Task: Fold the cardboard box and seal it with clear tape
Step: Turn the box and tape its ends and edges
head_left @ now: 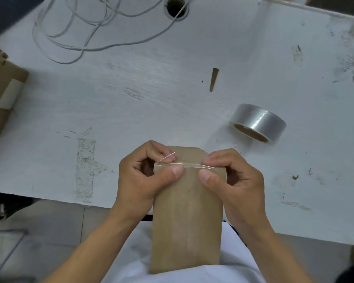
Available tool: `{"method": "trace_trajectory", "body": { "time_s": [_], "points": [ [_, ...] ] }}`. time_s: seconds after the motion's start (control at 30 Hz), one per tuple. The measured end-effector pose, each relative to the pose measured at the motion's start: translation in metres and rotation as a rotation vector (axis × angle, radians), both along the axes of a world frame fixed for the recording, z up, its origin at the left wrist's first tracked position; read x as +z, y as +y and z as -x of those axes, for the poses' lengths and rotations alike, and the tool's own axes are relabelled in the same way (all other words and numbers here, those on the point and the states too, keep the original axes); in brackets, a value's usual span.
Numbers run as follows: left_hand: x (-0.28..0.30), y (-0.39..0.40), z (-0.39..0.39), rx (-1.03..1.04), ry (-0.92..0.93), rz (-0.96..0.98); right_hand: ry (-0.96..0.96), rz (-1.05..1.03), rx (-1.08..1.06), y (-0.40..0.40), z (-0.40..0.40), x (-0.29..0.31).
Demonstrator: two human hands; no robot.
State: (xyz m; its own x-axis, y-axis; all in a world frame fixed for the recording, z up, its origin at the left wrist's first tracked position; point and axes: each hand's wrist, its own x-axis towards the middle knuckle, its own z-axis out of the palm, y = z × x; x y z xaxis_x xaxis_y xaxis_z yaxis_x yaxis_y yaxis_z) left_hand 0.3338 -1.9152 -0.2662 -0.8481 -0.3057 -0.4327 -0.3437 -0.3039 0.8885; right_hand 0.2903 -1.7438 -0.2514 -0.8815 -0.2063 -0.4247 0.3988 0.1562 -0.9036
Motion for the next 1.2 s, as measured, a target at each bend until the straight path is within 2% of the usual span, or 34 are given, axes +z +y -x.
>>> {"method": "trace_trajectory", "body": {
  "time_s": [0.17, 0.3, 0.37, 0.47, 0.63, 0.73, 0.8, 1.07, 1.2],
  "points": [
    [0.003, 0.002, 0.003, 0.037, -0.020, -0.002, -0.016, -0.008, -0.024, -0.001, 0.002, 0.001],
    [0.003, 0.002, 0.015, 0.165, -0.236, -0.033, -0.048, -0.018, -0.029, -0.006, 0.005, 0.003],
    [0.000, -0.004, 0.021, 0.135, -0.296, -0.071, -0.083, -0.005, -0.028, -0.008, 0.008, 0.005],
    [0.000, -0.011, 0.023, 0.054, -0.282, -0.071, -0.154, 0.026, -0.033, -0.009, 0.012, 0.008],
    [0.000, -0.007, 0.019, 0.095, -0.236, -0.023, -0.229, 0.000, -0.093, -0.012, 0.014, 0.011],
    [0.005, -0.012, 0.013, -0.045, -0.116, -0.026, -0.254, -0.010, -0.095, -0.014, 0.015, 0.012],
    [0.009, -0.013, 0.011, -0.113, -0.118, 0.046, -0.259, -0.012, -0.095, -0.015, 0.016, 0.012],
    [0.016, 0.007, 0.015, 0.082, -0.194, 0.088, -0.257, -0.011, -0.069, -0.015, 0.019, 0.011],
    [0.019, 0.006, 0.020, 0.079, -0.221, 0.079, -0.285, -0.032, -0.026, -0.017, 0.022, 0.010]
  ]
}}
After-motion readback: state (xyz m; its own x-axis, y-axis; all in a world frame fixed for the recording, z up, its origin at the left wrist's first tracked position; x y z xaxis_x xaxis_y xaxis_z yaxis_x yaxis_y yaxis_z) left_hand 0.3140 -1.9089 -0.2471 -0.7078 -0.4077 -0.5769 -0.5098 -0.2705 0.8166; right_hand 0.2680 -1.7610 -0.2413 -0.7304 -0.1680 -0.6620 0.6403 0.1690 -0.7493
